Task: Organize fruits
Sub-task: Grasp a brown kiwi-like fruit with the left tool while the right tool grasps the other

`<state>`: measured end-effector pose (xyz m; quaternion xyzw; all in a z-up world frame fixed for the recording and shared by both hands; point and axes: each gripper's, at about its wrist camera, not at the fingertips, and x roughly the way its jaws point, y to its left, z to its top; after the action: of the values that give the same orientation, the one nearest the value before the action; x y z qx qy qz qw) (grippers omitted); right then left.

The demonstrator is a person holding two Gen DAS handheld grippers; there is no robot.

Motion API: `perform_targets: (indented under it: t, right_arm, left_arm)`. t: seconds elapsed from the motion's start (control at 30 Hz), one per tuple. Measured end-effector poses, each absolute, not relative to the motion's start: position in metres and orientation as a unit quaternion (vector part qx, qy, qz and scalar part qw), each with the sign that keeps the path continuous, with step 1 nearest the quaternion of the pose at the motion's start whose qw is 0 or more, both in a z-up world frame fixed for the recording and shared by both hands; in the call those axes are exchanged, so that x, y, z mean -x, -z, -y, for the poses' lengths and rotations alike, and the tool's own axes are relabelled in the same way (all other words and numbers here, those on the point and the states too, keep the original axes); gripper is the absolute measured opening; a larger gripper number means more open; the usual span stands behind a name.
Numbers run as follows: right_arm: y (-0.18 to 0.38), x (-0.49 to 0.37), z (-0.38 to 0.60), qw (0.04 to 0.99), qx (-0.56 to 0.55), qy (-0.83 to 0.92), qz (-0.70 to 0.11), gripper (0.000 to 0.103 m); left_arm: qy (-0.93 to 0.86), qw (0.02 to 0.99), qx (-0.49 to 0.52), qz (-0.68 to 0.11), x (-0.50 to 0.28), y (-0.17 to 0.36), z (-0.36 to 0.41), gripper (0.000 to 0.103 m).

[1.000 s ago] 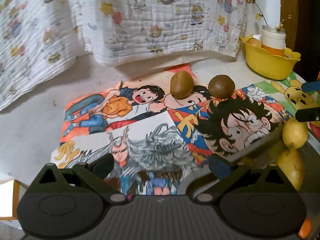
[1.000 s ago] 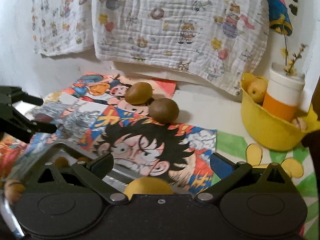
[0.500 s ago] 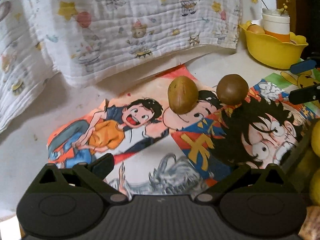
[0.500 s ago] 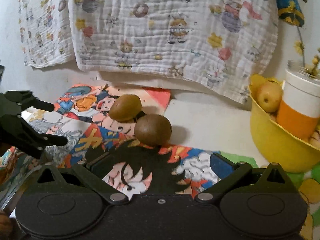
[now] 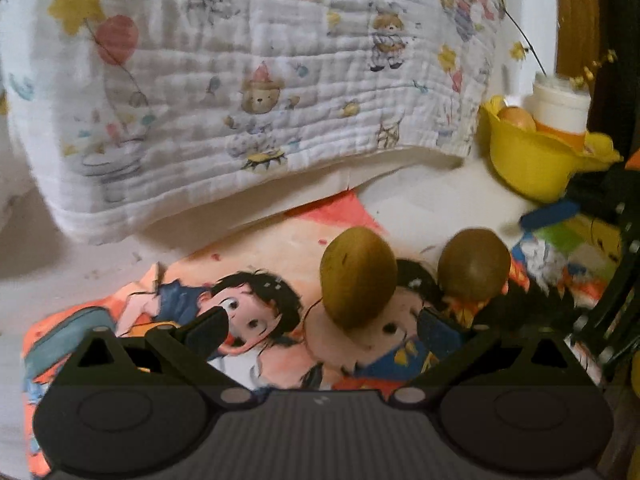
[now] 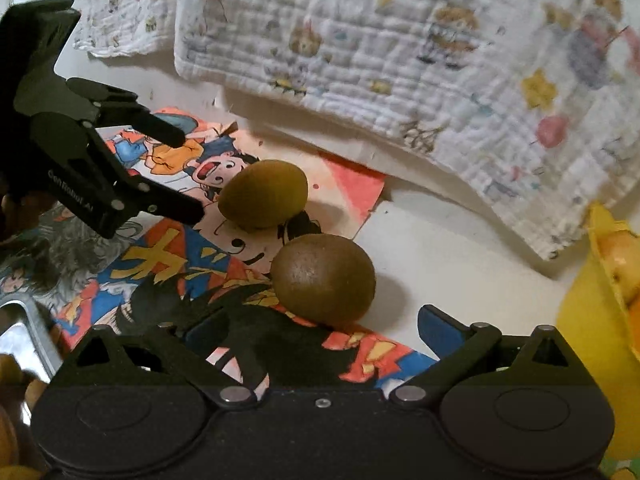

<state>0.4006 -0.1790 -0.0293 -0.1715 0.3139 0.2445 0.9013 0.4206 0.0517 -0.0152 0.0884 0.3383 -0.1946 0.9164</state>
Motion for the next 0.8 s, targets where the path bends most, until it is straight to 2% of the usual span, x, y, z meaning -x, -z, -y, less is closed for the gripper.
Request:
perform_targets:
  t: [0.33,0.63,0.8]
  right_arm:
    - [0.043,-0.432,0.163,0.898,0.165,-0.236,-0.334,0.088]
    - [0.043,-0.442,0.157,0.900,0.148,-0.237,-0.336,0.076]
    - [0.043,-0.442,0.156,0.901,0.139,-0.236,-0.335,0.069]
  left_arm:
    - [0.209,0.912,-0.017,-0.352,-0.456,0.023,-0.046,0.101]
    - [0.216,0.908,-0.001,-0.359,-0.471,0.029,-0.034,0.088]
    - [0.220,0.905,0.003,-0.364,-0.474,0.032,-0.031,0.076]
